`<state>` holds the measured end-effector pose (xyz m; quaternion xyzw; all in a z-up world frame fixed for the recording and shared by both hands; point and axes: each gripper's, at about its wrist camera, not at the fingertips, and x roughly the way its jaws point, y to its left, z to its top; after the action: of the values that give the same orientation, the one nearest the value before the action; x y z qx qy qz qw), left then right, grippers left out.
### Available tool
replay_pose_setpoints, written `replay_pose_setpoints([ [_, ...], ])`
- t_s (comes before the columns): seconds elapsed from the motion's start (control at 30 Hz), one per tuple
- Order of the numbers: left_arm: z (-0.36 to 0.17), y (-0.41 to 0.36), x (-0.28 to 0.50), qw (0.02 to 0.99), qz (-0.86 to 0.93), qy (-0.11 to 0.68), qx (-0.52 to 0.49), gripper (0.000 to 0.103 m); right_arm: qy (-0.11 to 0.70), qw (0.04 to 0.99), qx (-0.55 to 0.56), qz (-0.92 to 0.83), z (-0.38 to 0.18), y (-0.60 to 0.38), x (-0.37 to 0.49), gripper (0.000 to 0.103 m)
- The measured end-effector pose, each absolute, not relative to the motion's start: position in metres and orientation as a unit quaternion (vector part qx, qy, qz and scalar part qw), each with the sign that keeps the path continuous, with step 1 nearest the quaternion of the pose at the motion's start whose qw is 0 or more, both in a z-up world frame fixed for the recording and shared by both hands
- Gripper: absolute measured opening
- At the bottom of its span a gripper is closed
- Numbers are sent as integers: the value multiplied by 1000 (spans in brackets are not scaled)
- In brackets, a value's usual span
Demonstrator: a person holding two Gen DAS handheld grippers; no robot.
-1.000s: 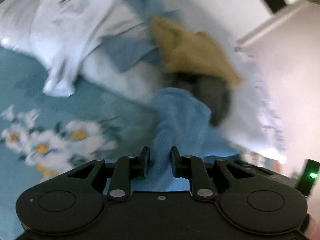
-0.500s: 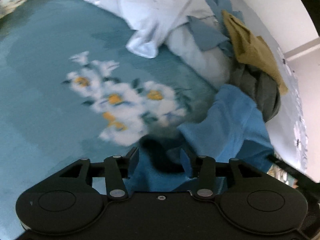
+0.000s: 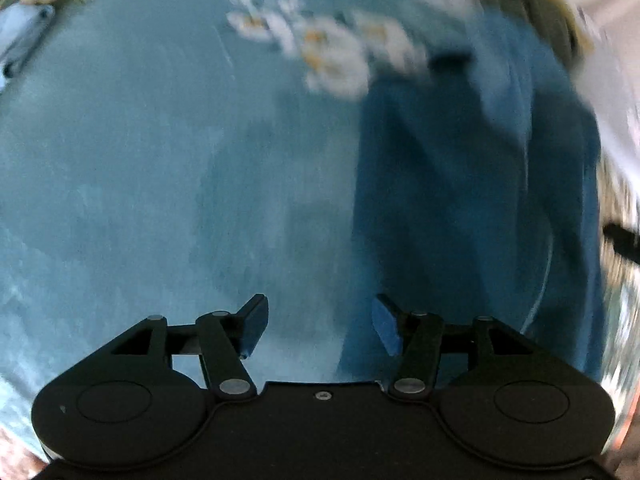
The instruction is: Fold clothes
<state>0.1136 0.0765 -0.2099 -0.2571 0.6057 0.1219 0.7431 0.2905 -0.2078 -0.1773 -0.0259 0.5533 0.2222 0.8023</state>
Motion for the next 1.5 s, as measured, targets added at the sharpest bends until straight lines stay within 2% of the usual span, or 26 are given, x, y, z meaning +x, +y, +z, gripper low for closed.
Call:
replay_pose_setpoints([
  [0.3,-237,37,90,780,14,622,-71,47,594,788,15,161,-184,-210,225,61],
  [0.5,-238,23,83,810,-37,585,-6,51,590,796,26,134,-186,-209,191,61],
  [0.77,-236,31,74,836,-72,543,-44,51,596,796,64,85,-193,-215,139,61],
  [1.0,-225,35,92,859,-53,493,-128,52,598,797,52,68,-183,-219,117,61],
  [1.17,-231,28,100,853,-24,503,-136,52,596,799,39,73,-180,-223,126,61],
  [1.3,-236,22,106,848,-2,511,-142,40,590,803,36,81,-179,-228,139,61],
  [1.37,-239,19,110,845,9,515,-146,37,589,803,35,87,-180,-231,145,61],
  [1.47,-247,9,109,833,35,533,-144,24,589,802,31,92,-181,-237,151,61],
  [1.5,-247,7,108,834,42,530,-148,15,589,802,30,93,-181,-240,152,61],
])
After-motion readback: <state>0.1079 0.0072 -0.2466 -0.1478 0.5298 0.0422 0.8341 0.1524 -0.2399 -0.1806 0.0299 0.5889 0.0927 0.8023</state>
